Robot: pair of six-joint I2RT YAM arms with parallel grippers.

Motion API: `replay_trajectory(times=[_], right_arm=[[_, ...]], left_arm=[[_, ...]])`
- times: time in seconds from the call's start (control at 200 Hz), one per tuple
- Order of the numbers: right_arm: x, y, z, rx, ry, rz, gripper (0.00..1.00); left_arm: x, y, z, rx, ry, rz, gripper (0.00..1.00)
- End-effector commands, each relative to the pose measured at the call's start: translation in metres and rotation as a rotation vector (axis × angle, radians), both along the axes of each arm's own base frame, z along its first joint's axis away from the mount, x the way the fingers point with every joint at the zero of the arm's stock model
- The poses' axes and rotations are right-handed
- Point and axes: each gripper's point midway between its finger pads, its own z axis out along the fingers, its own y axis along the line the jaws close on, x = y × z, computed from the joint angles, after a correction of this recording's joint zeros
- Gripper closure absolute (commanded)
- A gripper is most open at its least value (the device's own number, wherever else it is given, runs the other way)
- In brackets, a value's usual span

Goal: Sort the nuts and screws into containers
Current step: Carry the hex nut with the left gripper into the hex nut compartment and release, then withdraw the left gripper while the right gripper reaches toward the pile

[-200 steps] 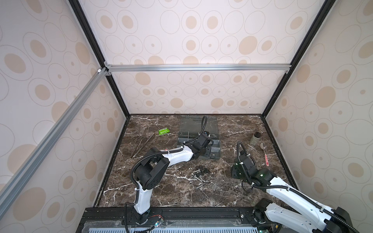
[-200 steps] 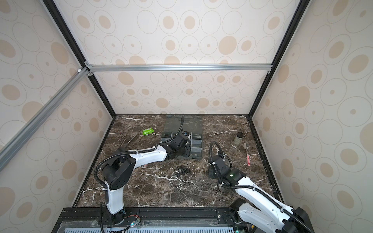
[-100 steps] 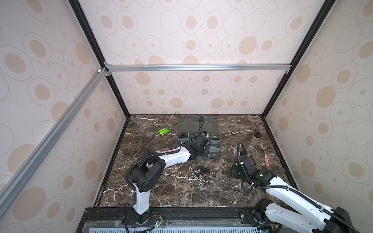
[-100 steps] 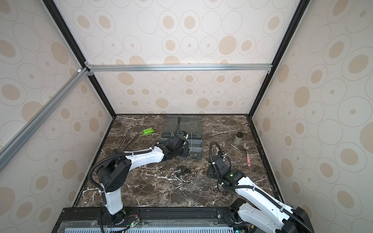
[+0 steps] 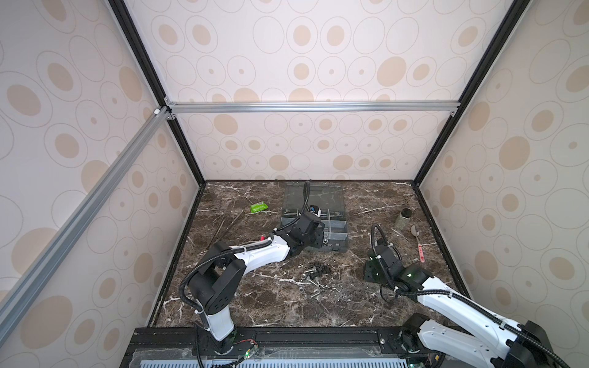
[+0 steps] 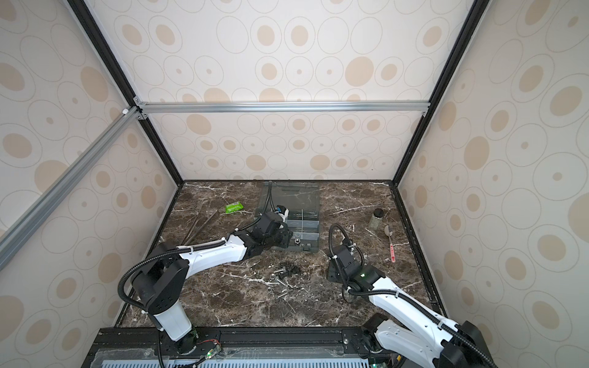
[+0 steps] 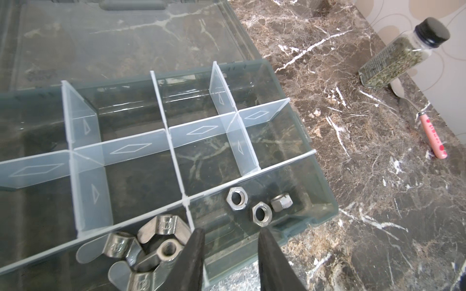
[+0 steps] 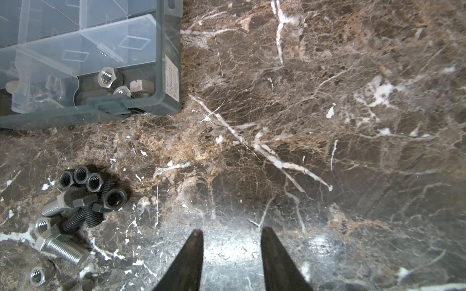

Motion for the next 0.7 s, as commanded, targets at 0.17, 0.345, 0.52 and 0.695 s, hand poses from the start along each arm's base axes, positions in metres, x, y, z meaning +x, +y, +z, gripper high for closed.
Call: replay_trajectory(times=[0.17, 0.345, 0.52, 0.695], right_arm=[[0.004, 0.009, -0.004, 0.03, 0.015, 0.01, 0.59], [0.009, 0.022, -0.006, 0.058, 0.031, 0.038, 0.59], [0.016, 0.042, -0.004, 0.065, 0.041, 0.096, 0.59], [0.021, 0.074, -0.005, 0.056, 0.057, 0.186, 0.59]], left_arm=[[0.002, 0.026, 0.03, -0.054, -0.082, 0.067, 0.64], [-0.001, 0.048, 0.034, -0.05, -0.097, 0.113, 0.64], [-0.009, 0.076, 0.037, -0.054, -0.114, 0.175, 0.64], [-0.018, 0.108, 0.033, -0.054, -0.11, 0.245, 0.63]])
